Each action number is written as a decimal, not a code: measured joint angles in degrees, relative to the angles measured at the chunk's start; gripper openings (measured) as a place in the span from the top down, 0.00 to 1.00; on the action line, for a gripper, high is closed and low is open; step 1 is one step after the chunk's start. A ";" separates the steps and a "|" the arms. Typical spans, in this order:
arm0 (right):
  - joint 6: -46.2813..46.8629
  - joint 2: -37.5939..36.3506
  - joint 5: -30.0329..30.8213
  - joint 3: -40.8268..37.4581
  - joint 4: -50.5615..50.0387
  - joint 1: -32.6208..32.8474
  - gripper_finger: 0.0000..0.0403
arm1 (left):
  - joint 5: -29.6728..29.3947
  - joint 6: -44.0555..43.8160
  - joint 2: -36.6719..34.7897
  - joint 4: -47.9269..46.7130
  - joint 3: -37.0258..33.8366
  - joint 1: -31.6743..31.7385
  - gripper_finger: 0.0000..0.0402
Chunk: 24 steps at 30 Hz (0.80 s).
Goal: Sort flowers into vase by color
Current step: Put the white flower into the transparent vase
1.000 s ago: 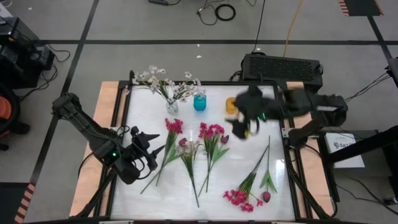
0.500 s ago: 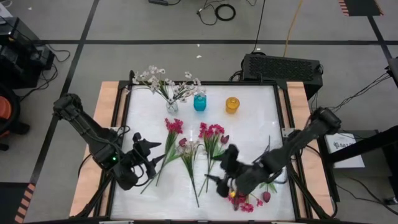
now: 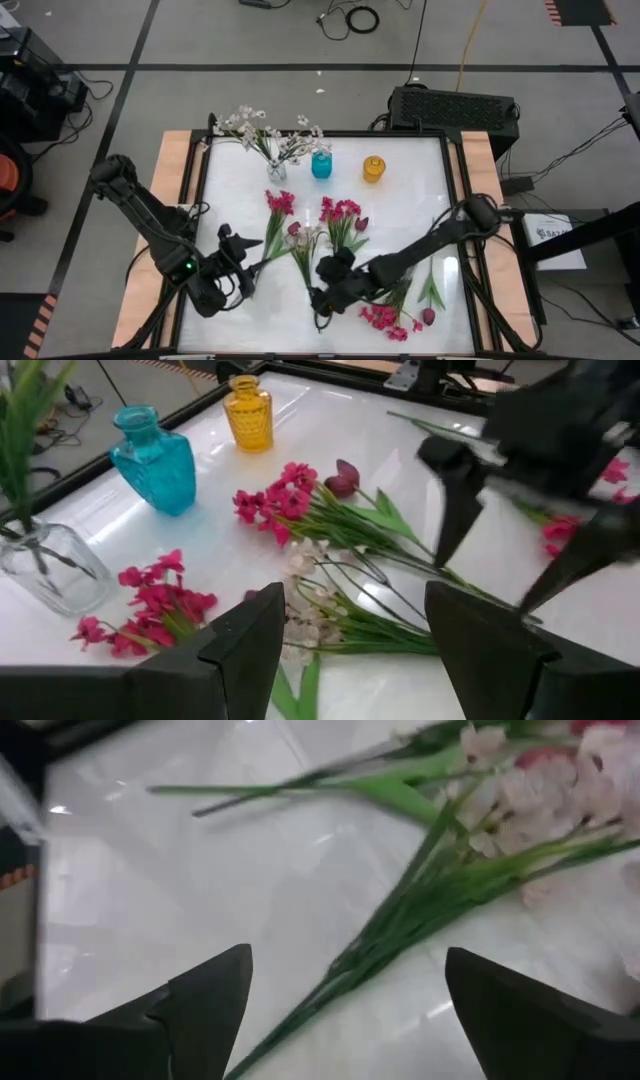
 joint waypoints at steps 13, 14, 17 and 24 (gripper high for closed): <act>1.35 9.06 -1.18 3.57 -0.06 -2.90 0.24 | 1.33 0.02 0.29 1.66 0.00 0.00 0.38; 1.13 9.33 -0.97 3.83 -0.03 -3.10 0.26 | 1.33 0.11 0.29 1.50 0.00 0.00 0.38; 0.31 9.49 -0.64 4.24 0.41 -3.64 0.33 | 1.32 0.51 0.29 1.10 0.00 0.06 0.38; -0.28 9.53 -0.81 4.24 0.17 -4.93 0.59 | 1.12 3.23 0.29 1.17 0.00 1.22 0.38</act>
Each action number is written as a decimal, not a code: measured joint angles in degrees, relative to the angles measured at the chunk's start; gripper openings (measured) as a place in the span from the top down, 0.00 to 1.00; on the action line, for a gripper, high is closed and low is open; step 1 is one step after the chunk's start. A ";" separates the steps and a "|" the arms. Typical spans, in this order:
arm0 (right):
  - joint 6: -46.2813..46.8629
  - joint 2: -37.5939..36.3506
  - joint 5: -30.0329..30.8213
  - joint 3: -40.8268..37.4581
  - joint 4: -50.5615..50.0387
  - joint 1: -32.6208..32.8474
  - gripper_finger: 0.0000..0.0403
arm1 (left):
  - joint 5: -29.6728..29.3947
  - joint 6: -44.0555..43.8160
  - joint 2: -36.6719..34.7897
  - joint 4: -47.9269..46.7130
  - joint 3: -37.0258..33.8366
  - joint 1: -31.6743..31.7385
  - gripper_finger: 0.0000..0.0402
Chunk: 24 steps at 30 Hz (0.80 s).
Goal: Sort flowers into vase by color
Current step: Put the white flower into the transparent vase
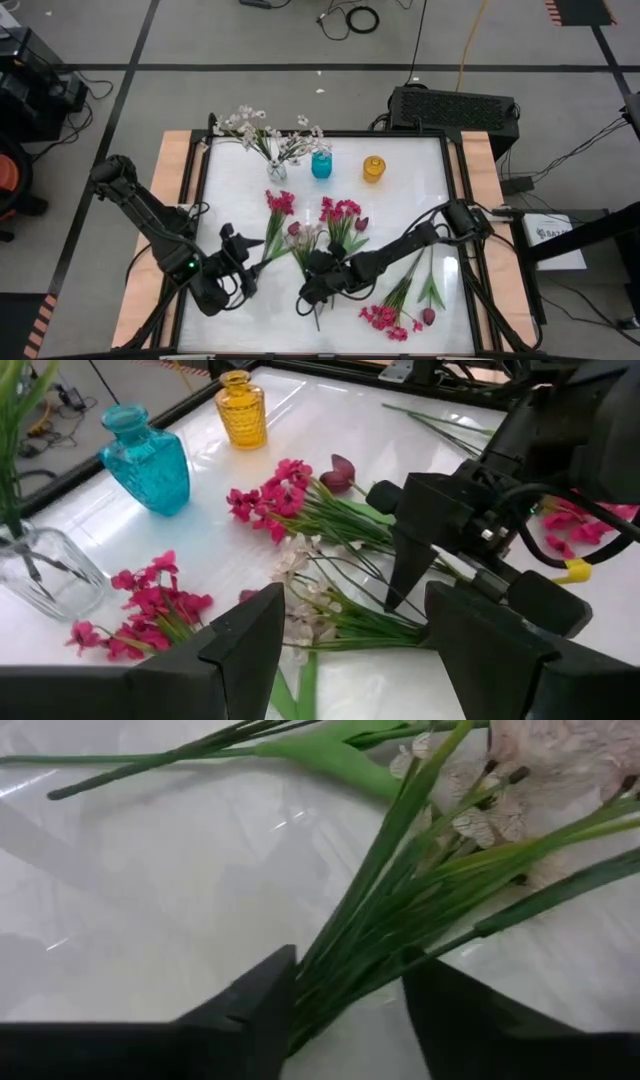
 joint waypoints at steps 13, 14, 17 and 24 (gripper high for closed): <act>-2.79 -2.34 -0.28 -0.13 -0.12 -0.72 0.97 | 0.00 7.33 -1.49 0.07 0.00 2.98 0.38; -3.72 -3.84 -0.26 -0.13 -0.58 -0.72 0.97 | 0.00 7.51 -1.92 0.08 0.00 3.06 0.38; -7.28 -7.97 0.17 -0.09 -1.18 -0.47 0.99 | -0.41 8.06 -3.37 0.07 0.00 3.07 0.38; -17.83 -21.21 4.93 -0.02 -6.83 1.51 0.99 | -7.05 10.41 -8.11 -1.45 0.06 1.88 0.38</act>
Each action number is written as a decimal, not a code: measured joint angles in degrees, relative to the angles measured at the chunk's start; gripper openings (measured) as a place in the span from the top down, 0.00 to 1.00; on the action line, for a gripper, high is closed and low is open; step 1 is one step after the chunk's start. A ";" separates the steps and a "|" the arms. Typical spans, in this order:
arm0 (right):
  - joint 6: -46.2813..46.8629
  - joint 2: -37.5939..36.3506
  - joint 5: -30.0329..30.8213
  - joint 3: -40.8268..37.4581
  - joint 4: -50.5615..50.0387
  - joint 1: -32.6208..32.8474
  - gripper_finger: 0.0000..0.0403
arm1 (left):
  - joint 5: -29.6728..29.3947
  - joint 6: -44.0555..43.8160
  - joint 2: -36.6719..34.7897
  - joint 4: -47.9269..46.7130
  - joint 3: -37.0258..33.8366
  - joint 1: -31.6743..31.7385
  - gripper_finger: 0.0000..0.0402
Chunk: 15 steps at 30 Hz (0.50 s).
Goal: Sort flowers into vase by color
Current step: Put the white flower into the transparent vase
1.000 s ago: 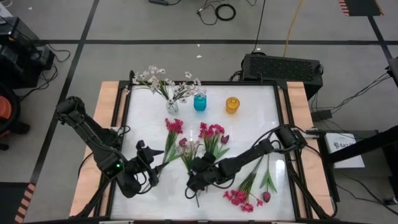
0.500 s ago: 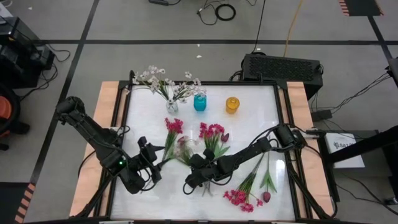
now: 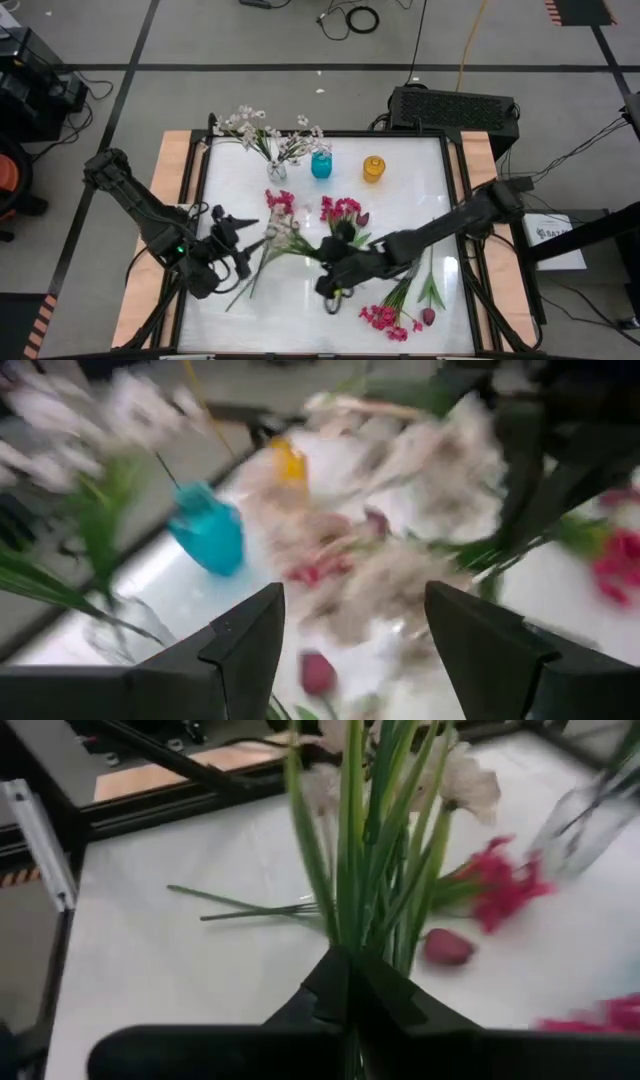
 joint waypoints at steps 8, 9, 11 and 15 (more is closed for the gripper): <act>-5.49 -14.74 8.35 -0.02 -8.87 3.60 1.00 | -6.96 -1.40 -3.82 0.60 -0.69 -6.28 0.38; -7.27 -15.68 9.28 -0.02 -7.45 4.04 1.00 | -6.96 -1.11 -3.67 1.81 -1.08 -6.40 0.38; -11.41 -16.81 10.00 -0.02 -3.70 4.78 1.00 | -6.94 -0.46 -3.36 4.25 -1.97 -6.06 0.38; -20.19 -16.61 9.67 -0.34 7.42 5.51 1.00 | -6.26 6.42 -2.35 15.01 -2.84 -4.21 0.38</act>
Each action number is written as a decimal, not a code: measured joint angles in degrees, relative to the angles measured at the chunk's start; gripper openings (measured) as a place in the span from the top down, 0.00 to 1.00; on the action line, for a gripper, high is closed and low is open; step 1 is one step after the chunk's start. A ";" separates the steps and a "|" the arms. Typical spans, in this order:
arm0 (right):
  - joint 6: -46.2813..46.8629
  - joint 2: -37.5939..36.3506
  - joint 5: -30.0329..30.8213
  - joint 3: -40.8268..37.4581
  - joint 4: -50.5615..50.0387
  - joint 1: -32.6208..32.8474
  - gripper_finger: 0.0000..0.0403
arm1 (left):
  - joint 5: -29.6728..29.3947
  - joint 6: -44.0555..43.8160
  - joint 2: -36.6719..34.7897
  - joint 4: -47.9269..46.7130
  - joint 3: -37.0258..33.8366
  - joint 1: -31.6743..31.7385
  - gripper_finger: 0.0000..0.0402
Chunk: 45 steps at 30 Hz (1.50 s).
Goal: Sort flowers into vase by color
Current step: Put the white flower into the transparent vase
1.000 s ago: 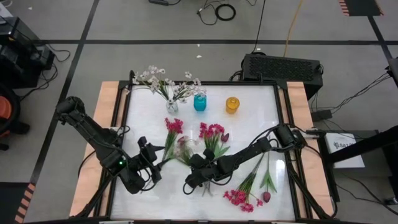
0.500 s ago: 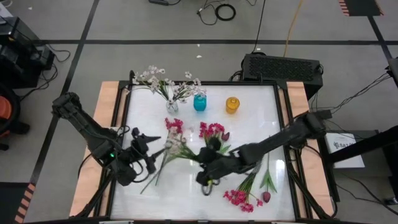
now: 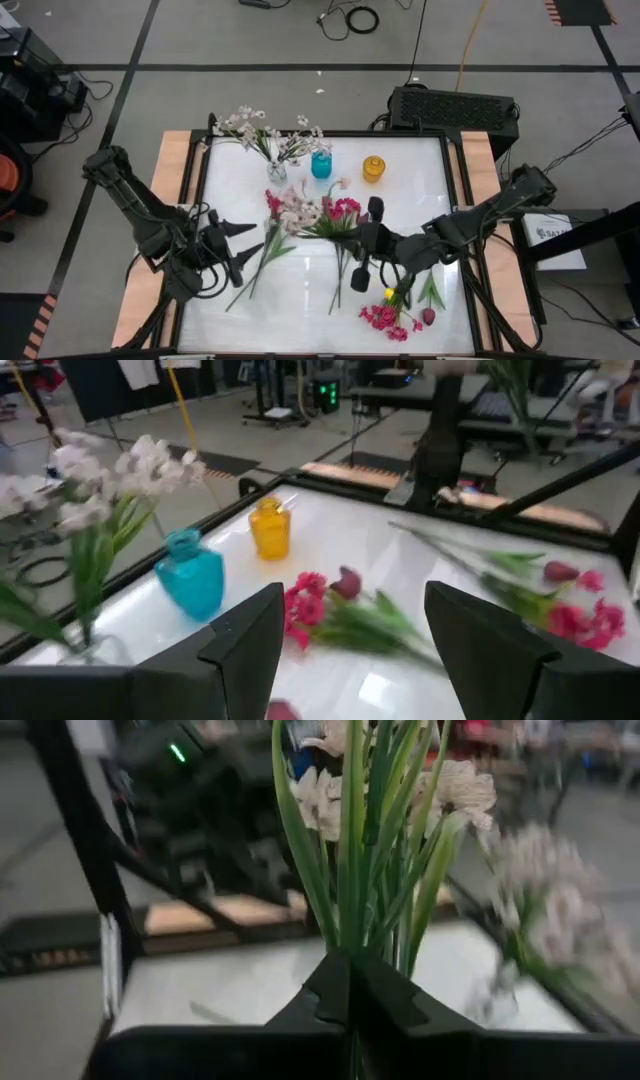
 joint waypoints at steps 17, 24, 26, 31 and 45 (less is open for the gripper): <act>-17.07 9.61 -15.62 -9.69 47.09 -0.01 1.00 | 21.43 36.90 13.92 54.99 -0.04 6.57 0.38; -19.05 12.63 -18.38 -9.62 53.62 -0.04 1.00 | 27.03 37.02 15.60 58.79 -0.04 9.12 0.38; -19.64 12.86 -18.54 -9.56 54.34 -0.10 1.00 | 30.24 37.03 15.74 60.55 -0.05 9.34 0.38; -20.51 13.52 -18.50 -9.45 54.65 -0.43 1.00 | 31.27 38.51 15.71 62.73 -0.07 9.35 0.38; -20.53 13.50 -18.08 -9.51 54.29 -0.79 1.00 | 39.27 40.09 15.44 61.98 -0.07 9.33 0.38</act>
